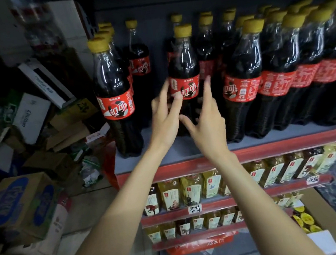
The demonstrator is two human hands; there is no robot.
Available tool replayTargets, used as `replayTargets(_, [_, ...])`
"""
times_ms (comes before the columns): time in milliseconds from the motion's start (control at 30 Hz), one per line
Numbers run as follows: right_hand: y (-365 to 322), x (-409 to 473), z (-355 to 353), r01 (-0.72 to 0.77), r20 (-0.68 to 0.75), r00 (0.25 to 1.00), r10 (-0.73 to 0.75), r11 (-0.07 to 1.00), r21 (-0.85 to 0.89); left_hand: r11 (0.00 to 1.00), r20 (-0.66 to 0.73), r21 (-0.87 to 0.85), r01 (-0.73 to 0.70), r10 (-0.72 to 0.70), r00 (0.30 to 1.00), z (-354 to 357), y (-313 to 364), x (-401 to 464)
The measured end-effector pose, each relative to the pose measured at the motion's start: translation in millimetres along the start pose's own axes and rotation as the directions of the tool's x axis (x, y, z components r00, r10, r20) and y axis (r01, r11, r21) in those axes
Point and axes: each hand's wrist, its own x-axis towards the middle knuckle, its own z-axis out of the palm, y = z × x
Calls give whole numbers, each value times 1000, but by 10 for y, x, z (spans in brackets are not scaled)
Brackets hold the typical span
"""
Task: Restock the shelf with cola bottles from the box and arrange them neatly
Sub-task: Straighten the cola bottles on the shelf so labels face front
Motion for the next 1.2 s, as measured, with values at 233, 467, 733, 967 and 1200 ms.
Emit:
replayTargets(233, [-142,389,283,-68,188,979,78,996,-63,999,-101,12,49,-47,994,-178,-17,-4])
replayTargets(467, [-243,753,630,-97,259,960,104,995,-40,955,-201,224,-193,239,950,-279,125,-350])
replayTargets(733, [-242,990,839,-85,301,950,78,996,10,726,-490,668,-163,594,638,-501,103,-624])
replayTargets(967, [-267,1016,790,-102,404,912,65,992,71,834,-637,552,-15,432,638,-386,-33,-585])
replayTargets(1200, [35,197,-204,108,97,978,-186,841,530,879,-618,416,-234,462,637,216,91,-742])
